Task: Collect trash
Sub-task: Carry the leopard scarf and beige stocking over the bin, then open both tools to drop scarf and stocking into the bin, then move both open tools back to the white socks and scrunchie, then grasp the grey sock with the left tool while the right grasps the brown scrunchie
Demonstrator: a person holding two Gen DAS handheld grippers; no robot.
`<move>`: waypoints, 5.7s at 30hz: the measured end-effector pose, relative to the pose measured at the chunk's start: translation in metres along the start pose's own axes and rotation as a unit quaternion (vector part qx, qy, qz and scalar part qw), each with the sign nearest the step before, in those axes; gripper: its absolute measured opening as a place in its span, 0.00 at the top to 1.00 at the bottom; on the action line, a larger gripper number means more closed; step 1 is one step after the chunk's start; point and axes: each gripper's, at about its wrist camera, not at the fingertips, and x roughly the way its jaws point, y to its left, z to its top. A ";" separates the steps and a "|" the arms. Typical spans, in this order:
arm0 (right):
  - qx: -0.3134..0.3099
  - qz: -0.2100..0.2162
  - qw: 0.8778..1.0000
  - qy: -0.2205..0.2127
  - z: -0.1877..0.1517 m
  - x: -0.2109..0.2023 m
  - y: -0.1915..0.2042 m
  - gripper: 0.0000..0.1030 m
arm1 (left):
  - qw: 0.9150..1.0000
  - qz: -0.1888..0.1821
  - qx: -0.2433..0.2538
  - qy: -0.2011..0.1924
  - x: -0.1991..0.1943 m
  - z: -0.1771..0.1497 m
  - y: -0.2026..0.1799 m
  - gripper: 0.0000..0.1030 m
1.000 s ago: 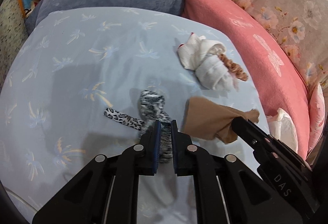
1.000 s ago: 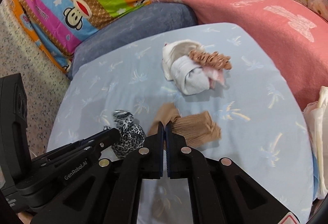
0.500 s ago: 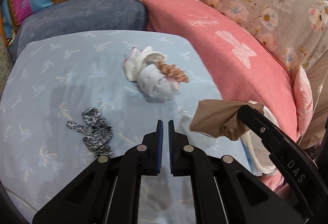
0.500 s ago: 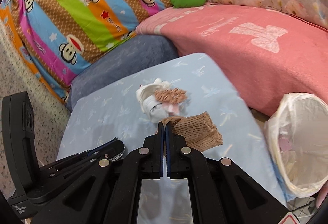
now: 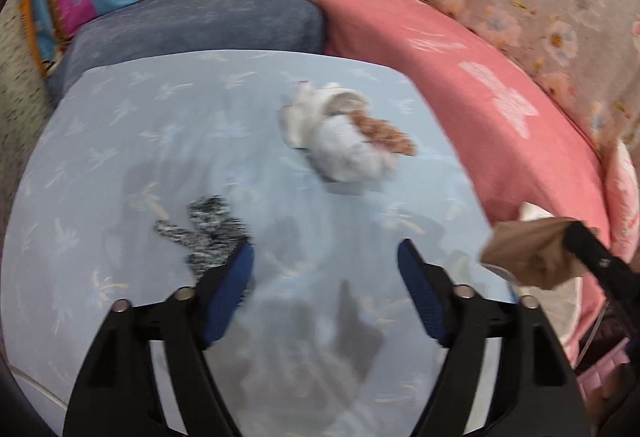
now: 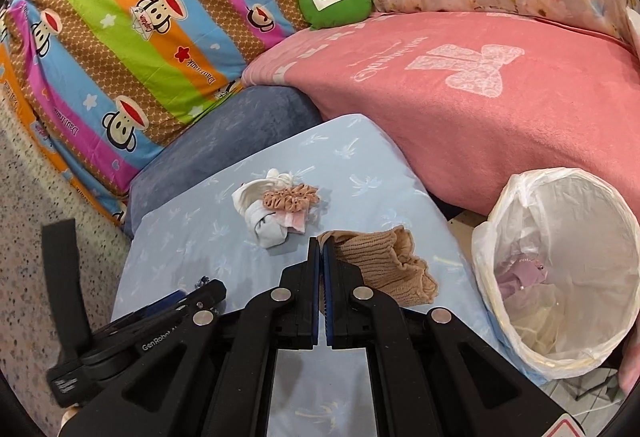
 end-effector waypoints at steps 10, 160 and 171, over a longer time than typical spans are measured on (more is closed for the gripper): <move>-0.015 0.015 0.999 0.025 -0.011 0.024 0.025 0.98 | 0.993 0.013 -0.076 0.084 0.055 -0.008 0.063 0.56; -0.074 0.008 0.995 0.060 0.035 0.139 0.042 0.69 | 0.972 -0.126 -0.176 0.085 0.091 0.080 0.021 0.30; -0.097 0.006 0.990 0.098 0.028 0.194 0.051 0.69 | 0.969 -0.123 -0.183 0.108 0.104 0.077 0.029 0.41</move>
